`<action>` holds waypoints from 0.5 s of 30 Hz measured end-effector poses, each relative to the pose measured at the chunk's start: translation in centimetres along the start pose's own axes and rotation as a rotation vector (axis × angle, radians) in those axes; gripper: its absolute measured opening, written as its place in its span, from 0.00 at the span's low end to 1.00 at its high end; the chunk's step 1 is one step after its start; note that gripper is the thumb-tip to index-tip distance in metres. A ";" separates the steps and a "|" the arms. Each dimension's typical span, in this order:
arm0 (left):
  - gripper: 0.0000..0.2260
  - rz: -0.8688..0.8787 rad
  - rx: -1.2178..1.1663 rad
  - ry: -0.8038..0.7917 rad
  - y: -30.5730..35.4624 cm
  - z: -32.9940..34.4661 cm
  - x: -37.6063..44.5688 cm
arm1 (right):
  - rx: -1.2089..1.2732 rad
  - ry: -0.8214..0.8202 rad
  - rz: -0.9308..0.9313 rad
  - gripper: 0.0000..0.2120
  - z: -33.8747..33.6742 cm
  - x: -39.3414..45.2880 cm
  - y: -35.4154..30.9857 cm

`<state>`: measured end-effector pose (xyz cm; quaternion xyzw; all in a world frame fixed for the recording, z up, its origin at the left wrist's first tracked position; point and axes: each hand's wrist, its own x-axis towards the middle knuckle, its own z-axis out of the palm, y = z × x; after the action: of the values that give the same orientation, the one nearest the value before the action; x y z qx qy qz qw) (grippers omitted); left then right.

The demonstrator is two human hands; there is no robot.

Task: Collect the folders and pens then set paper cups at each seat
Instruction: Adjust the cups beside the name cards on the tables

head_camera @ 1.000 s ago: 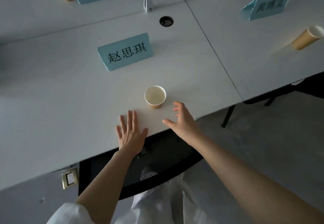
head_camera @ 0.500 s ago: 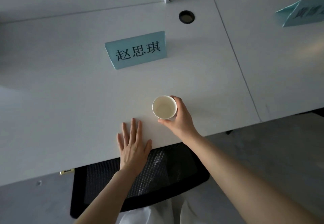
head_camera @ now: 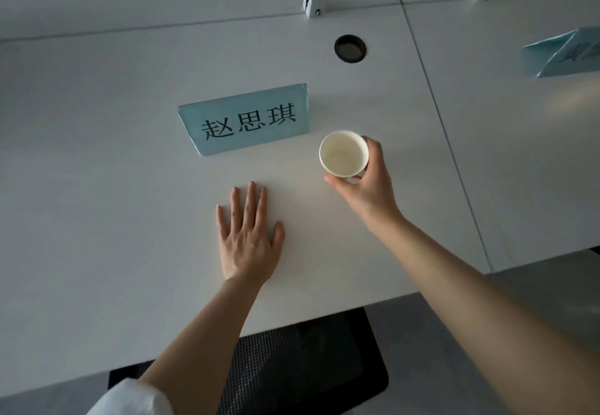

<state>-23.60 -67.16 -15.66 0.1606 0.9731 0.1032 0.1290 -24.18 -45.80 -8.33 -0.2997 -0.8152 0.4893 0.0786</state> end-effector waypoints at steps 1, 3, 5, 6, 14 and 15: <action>0.31 0.000 0.013 0.007 0.0 0.0 -0.1 | 0.016 0.004 0.011 0.34 0.0 1.3 -0.2; 0.31 0.000 0.019 0.016 0.0 0.0 -0.1 | 0.043 0.006 0.039 0.34 0.5 4.0 -0.6; 0.31 -0.004 0.017 0.016 0.1 -0.1 -0.1 | 0.044 0.016 0.038 0.33 1.0 6.0 -1.2; 0.31 -0.009 0.015 0.018 0.1 -0.1 0.0 | 0.036 0.014 0.030 0.33 1.4 7.0 -1.5; 0.31 -0.001 -0.011 0.041 0.0 -0.2 0.0 | -0.008 -0.030 0.010 0.34 3.3 10.2 -2.5; 0.31 -0.001 -0.016 0.048 0.0 -0.2 0.0 | -0.004 -0.029 0.017 0.35 3.4 10.3 -2.4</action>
<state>-23.66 -67.16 -15.50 0.1567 0.9751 0.1148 0.1071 -34.92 -43.40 -9.70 -0.2994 -0.8148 0.4926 0.0619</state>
